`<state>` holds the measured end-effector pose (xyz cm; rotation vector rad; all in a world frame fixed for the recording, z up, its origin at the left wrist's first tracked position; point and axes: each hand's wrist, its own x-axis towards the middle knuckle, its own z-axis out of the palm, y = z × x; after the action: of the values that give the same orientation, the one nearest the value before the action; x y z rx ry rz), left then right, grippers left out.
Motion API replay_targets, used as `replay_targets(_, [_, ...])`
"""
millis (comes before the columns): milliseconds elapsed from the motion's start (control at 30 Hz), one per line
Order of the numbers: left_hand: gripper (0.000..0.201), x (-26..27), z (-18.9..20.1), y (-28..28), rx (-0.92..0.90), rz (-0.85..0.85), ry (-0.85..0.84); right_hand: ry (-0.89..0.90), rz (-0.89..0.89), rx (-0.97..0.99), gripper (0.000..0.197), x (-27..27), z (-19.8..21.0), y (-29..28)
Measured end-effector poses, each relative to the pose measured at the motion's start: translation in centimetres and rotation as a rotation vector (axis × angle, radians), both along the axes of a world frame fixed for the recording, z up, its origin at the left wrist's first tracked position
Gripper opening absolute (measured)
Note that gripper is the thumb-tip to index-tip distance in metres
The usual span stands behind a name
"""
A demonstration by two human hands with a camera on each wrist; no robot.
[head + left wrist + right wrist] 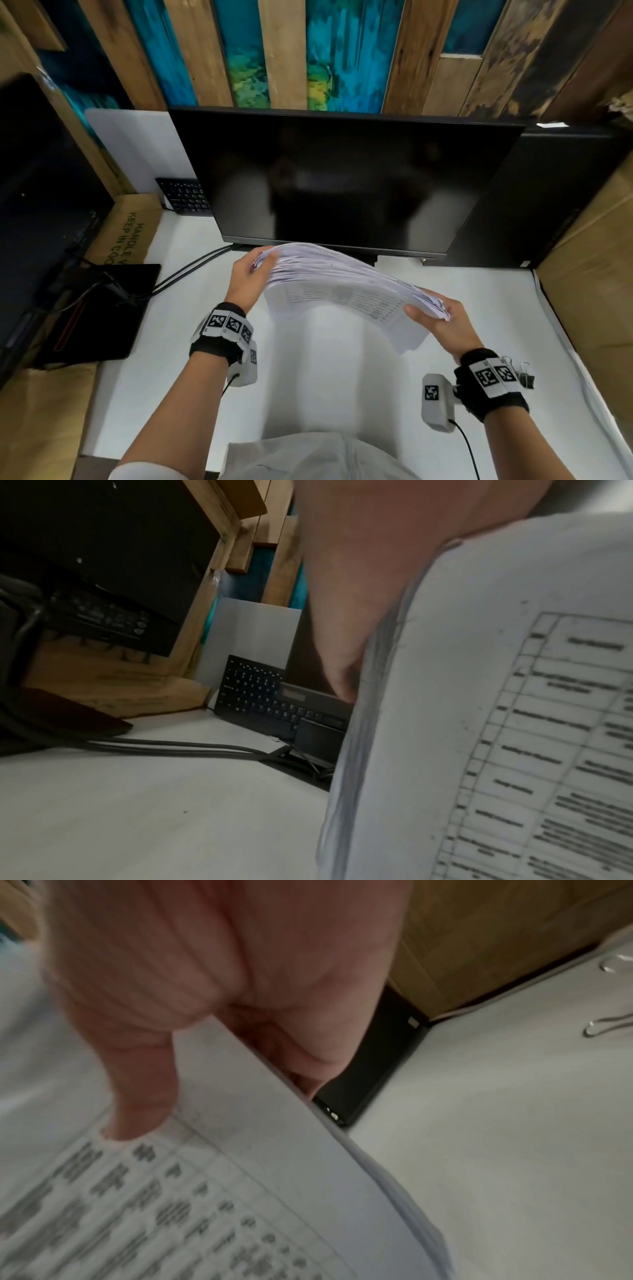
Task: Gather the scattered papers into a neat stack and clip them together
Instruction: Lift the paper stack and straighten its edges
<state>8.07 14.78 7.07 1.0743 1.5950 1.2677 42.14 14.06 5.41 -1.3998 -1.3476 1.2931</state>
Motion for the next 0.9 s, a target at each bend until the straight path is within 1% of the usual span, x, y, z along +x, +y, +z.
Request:
replay_targets(67, [0.037,0.6,0.6,-0.2,-0.005,-0.09,-0.029,-0.047,-0.114,0.002,0.014,-1.2,-0.2,0.2])
replay_targets(100, [0.047,0.8,0.8,-0.3,0.0,-0.136,-0.043,-0.05,-0.182,0.017,0.013,-1.6,0.0,0.4])
replay_targets(167, [0.066,0.9,0.9,-0.6,0.007,-0.206,-0.048,0.009,-0.282,0.054,0.015,-2.1,1.1,1.0])
replay_targets(200, [0.073,0.8,0.8,-0.8,0.011,-0.231,-0.044,0.047,-0.307,0.066,0.011,-2.0,1.8,1.2])
replay_targets(233, [0.077,0.5,0.8,-0.9,0.021,-0.247,-0.026,0.077,-0.312,0.067,0.005,-1.7,2.5,1.5])
replay_targets(267, [0.08,0.4,0.9,-1.0,0.029,-0.261,0.008,0.101,-0.31,0.069,0.003,-1.4,3.2,1.8])
replay_targets(300, [0.081,0.3,1.0,-1.1,0.028,-0.271,0.046,0.115,-0.309,0.073,0.011,-1.1,3.7,2.2])
replay_targets(333, [0.079,0.5,1.2,-1.0,0.022,-0.275,0.083,0.131,-0.31,0.076,0.017,-0.9,4.4,2.4])
replay_targets(367, [0.074,1.0,1.5,-1.0,0.029,-0.263,0.099,0.145,-0.316,0.079,0.018,-0.7,5.1,2.5])
replay_targets(400, [0.065,1.3,1.6,-0.8,0.05,-0.226,0.083,0.159,-0.314,0.093,0.015,-0.8,5.9,2.5])
replay_targets(467, [0.042,1.8,2.4,-0.5,0.093,-0.078,-0.071,0.196,-0.29,0.15,0.017,-1.1,7.3,2.2])
replay_targets(500, [0.037,1.8,2.9,-0.4,0.109,-0.029,-0.152,0.222,-0.277,0.187,0.021,-1.0,7.7,2.1])
replay_targets(533, [0.039,1.5,3.3,-0.4,0.128,-0.032,-0.198,0.257,-0.259,0.225,0.024,-0.9,8.0,1.8])
replay_targets(567, [0.042,1.2,3.6,-0.5,0.135,-0.077,-0.213,0.293,-0.231,0.255,0.027,-0.5,8.0,1.6])
replay_targets(600, [0.042,0.8,3.7,-0.8,0.135,-0.133,-0.219,0.276,-0.203,0.27,0.028,-0.2,7.9,1.1])
replay_targets(667, [0.041,0.4,2.9,-1.6,0.087,-0.2,-0.188,0.151,-0.13,0.231,0.028,-0.1,6.6,0.2])
replay_targets(700, [0.045,0.4,2.1,-1.9,0.042,-0.204,-0.165,0.117,-0.106,0.171,0.033,-0.1,5.2,-0.3])
replay_targets(767, [0.053,0.6,0.0,-2.5,-0.062,-0.206,-0.136,0.125,-0.102,0.038,0.045,-0.2,1.8,-1.3])
replay_targets(800, [0.052,0.8,-0.8,-2.6,-0.094,-0.205,-0.13,0.136,-0.12,-0.013,0.049,-0.5,0.6,-1.7])
replay_targets(867, [0.045,1.2,-1.8,-2.4,-0.116,-0.164,-0.12,0.135,-0.174,-0.049,0.047,-1.1,-0.7,-1.8])
replay_targets(900, [0.043,1.7,-1.9,-2.3,-0.11,-0.152,-0.126,0.141,-0.189,-0.047,0.042,-1.4,-0.7,-1.7])
